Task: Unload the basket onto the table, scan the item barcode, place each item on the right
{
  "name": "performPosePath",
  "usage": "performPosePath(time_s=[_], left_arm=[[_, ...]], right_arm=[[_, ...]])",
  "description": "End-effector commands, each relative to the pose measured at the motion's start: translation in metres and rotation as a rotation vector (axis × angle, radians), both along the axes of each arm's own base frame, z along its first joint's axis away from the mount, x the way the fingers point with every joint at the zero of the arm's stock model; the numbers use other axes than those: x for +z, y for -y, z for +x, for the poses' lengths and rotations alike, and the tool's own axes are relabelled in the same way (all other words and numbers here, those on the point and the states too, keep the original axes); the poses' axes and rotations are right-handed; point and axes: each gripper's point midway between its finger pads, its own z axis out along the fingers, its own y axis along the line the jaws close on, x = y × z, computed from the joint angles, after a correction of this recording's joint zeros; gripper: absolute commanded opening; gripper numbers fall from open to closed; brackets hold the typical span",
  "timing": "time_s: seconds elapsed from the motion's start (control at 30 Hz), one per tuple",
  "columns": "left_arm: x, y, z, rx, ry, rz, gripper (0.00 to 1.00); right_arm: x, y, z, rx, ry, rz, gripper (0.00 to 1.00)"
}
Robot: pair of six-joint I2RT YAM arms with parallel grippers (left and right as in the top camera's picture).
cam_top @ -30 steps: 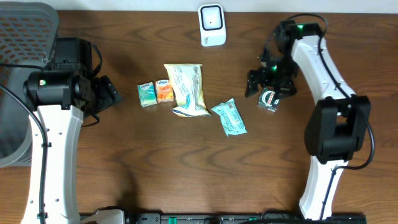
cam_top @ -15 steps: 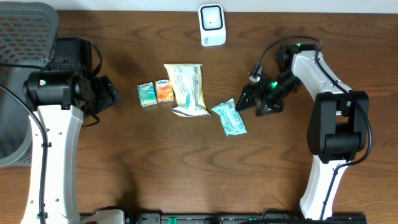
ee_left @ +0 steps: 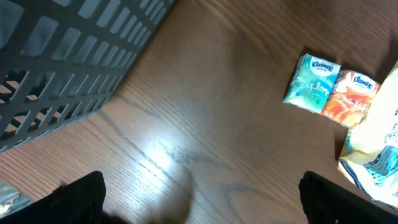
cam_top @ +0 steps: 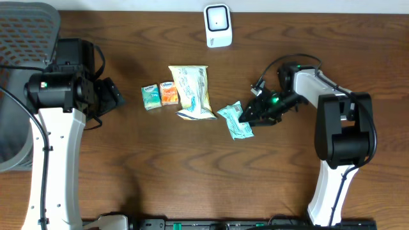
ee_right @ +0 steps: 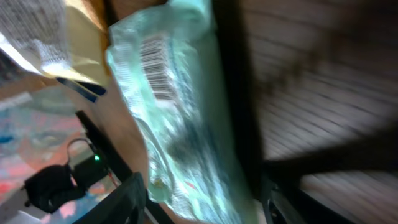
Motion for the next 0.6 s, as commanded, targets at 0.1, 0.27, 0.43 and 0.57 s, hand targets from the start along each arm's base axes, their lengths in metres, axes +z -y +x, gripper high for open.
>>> performPosePath(time_s=[0.1, 0.27, 0.43, 0.57], left_arm=[[-0.001, -0.003, -0.001, 0.015, -0.006, 0.007, 0.98], [-0.001, -0.003, -0.001, 0.016, -0.006, 0.007, 0.98], [-0.001, -0.003, -0.001, 0.016, -0.006, 0.007, 0.97], [-0.001, -0.003, -0.001, 0.016, -0.006, 0.007, 0.98]], right_arm=[[-0.032, -0.001, -0.016, -0.01, -0.046, -0.142, 0.53], [-0.041, -0.012, -0.02, 0.005, -0.027, -0.157, 0.36], [-0.046, -0.021, -0.028, 0.017, -0.034, -0.162, 0.1], [-0.046, -0.023, -0.029, 0.016, -0.039, -0.163, 0.01]])
